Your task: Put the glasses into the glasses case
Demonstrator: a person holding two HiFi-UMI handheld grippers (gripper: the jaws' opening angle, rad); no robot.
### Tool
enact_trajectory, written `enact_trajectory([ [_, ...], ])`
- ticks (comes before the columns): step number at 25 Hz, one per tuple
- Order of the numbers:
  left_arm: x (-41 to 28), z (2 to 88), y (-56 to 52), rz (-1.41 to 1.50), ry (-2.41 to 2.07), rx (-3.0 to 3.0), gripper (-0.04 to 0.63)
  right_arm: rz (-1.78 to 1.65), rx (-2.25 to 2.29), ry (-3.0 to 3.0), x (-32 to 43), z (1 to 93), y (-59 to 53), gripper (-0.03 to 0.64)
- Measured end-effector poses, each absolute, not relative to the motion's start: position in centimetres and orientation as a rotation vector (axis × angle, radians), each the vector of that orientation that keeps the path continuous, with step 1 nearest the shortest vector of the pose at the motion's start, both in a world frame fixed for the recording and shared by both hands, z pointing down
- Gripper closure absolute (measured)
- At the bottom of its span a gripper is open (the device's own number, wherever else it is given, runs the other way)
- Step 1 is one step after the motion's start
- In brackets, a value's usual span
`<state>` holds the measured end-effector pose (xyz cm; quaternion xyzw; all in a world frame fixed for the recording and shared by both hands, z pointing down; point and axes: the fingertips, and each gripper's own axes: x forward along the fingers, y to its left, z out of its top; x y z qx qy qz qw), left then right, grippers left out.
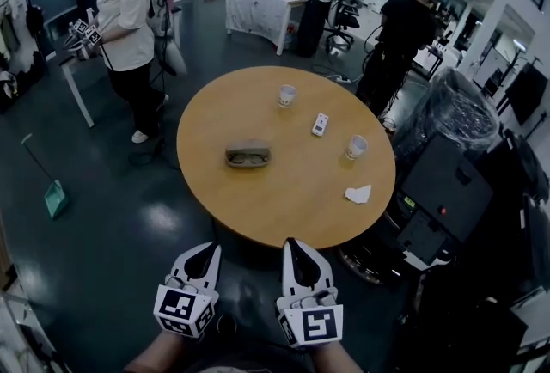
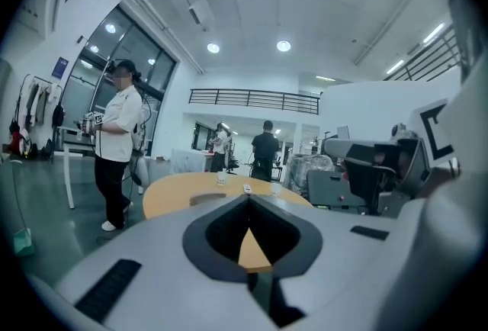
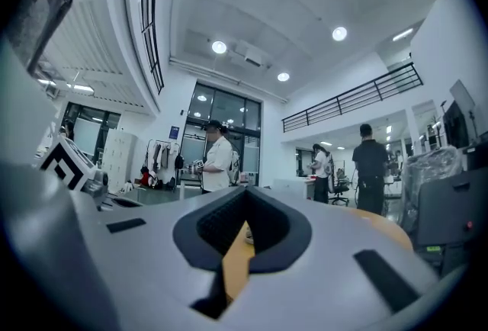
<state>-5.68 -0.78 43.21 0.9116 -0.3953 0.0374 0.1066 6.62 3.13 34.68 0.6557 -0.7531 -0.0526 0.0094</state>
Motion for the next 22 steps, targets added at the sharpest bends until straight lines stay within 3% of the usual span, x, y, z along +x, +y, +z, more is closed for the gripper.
enact_trajectory([
  [22,-3.6,42.4,8.2,0.103,-1.225,2.655,0.589,-0.069,1.910,-2.373,8.5,36.9,11.4,0.630],
])
